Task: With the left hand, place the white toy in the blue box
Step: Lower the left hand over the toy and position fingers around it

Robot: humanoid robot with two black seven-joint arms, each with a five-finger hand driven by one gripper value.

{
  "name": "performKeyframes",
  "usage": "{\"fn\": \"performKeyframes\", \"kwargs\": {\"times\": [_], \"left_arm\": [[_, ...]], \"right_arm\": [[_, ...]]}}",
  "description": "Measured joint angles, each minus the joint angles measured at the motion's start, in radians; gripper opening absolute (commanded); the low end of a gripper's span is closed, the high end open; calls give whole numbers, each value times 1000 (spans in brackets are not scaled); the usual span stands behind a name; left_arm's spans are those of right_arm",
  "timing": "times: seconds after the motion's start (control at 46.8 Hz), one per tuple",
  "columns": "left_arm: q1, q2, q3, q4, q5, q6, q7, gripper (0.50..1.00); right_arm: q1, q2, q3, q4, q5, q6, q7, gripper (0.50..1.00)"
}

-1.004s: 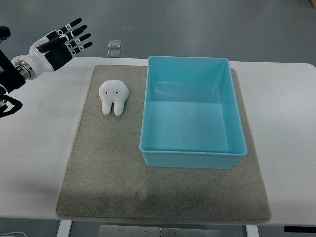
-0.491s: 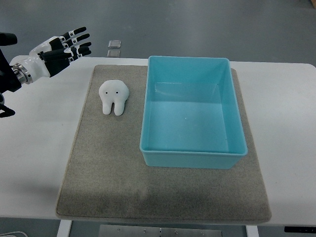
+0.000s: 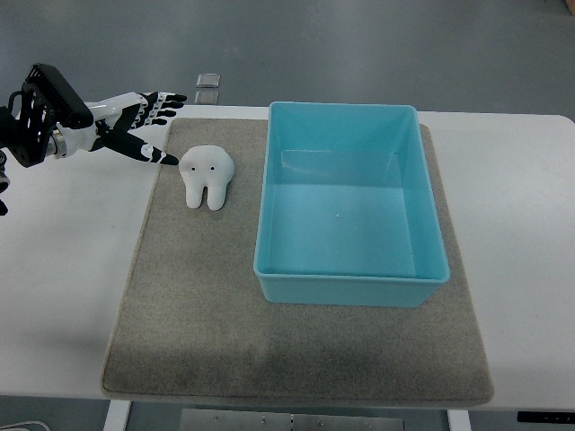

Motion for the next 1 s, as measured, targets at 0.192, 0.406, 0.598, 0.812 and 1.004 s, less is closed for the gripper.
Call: {"fn": "performKeyframes", "kwargs": {"times": [0.192, 0.406, 0.598, 0.812, 1.004], "left_arm": [[-5, 7, 4, -57, 216, 30, 0, 994], [-40, 6, 4, -108, 403, 37, 0, 994], [-66, -2, 4, -108, 481, 37, 0, 994], [-77, -35, 21, -105, 499, 37, 4, 994], [-120, -54, 117, -93, 501, 69, 11, 992]], "right_arm": [[0, 0, 0, 0, 0, 0, 0, 936], [0, 0, 0, 0, 0, 0, 0, 936], [0, 0, 0, 0, 0, 0, 0, 936], [0, 0, 0, 0, 0, 0, 0, 936], [0, 0, 0, 0, 0, 0, 0, 936]]}}
